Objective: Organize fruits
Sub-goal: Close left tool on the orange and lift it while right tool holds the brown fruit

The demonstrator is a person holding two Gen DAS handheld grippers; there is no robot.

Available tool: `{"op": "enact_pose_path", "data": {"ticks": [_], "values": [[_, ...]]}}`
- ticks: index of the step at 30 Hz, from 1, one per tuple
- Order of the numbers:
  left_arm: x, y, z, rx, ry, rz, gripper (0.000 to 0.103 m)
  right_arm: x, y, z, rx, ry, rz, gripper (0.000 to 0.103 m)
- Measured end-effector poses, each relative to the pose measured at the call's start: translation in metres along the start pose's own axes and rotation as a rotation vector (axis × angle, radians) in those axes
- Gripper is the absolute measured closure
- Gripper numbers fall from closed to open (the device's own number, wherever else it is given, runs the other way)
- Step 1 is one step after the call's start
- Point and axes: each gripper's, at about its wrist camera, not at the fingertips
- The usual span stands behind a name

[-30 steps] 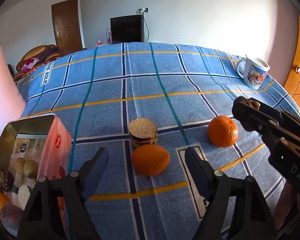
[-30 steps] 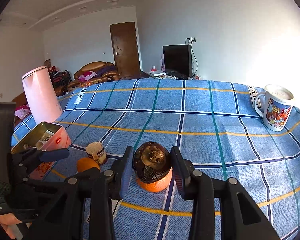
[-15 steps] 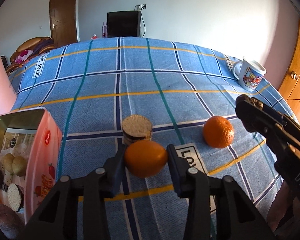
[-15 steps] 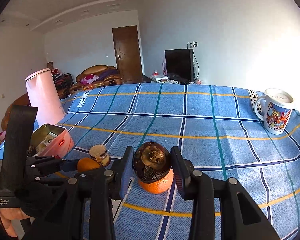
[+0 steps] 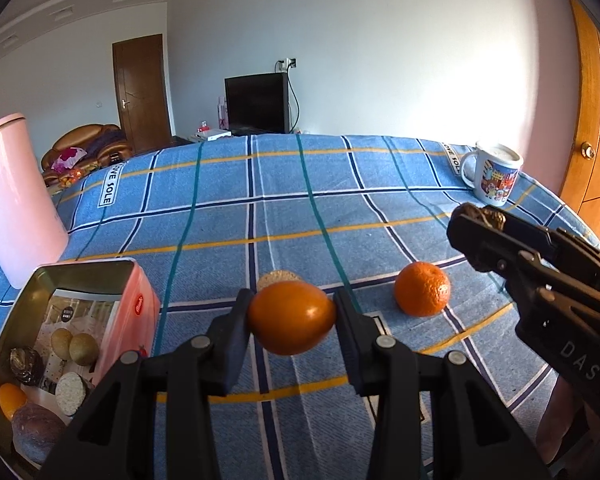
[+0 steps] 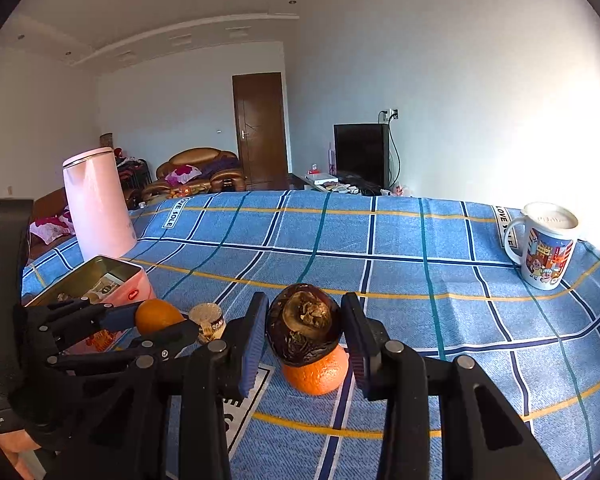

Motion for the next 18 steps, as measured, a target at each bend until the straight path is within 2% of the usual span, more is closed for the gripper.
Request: {"op": "enact_pose_path", "data": {"ticks": [18], "values": [[-0.002, 0.001, 0.022, 0.031, -0.119, 0.008, 0.061, -0.003, 0.005, 0.017, -0.011, -0.075, 0.029, 0.063]]}}
Point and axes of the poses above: each gripper's, at about its wrist camera, not at the fingertips, and z roughly against the way its jaws point, y to its left, x to its top, and after that the axes turned 3 degrees about z, right-handed
